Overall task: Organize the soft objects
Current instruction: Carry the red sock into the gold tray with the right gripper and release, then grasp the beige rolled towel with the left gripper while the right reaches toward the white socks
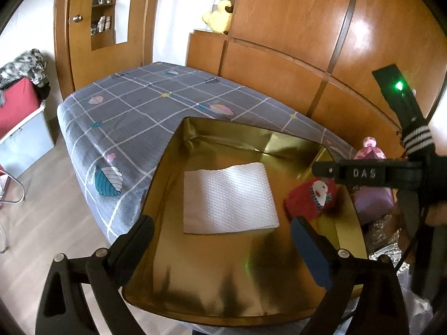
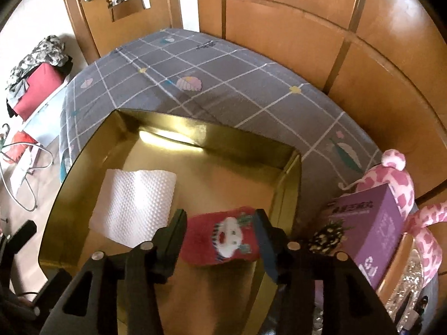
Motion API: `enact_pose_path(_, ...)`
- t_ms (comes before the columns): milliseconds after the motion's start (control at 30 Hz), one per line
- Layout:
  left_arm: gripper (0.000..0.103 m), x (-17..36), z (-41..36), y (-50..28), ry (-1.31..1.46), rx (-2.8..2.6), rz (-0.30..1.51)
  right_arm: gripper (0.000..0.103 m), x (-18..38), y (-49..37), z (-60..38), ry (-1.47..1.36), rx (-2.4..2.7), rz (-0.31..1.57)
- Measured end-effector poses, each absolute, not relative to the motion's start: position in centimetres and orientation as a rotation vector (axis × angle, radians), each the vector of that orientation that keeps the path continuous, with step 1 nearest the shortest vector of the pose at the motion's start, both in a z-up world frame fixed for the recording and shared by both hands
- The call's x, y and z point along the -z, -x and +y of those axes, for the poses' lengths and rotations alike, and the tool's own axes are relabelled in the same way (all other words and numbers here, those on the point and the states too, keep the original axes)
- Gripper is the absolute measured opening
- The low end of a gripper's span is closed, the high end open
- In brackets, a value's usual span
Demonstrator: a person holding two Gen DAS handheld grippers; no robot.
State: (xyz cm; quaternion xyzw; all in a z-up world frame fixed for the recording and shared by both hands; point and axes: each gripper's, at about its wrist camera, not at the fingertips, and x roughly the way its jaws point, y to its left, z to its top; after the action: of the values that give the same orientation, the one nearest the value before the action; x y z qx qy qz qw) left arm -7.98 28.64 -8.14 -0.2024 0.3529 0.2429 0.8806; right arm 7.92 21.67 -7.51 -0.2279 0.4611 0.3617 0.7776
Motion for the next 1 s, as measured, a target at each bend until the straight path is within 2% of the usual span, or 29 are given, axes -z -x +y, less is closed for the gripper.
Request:
enact_pose_path(333, 0.098, 7.4, 27.5, 7.9, 0.38, -0.488, 0.717, 0.054, 4.6, -5.5, 18.2, 0.468, -0.772, 0.894)
enact_pose_path(1000, 0.098, 6.7, 22.5, 7.5, 0.251, -0.401, 0.737, 0.054, 2.8, -0.8, 6.7, 0.335, -0.67, 0.763)
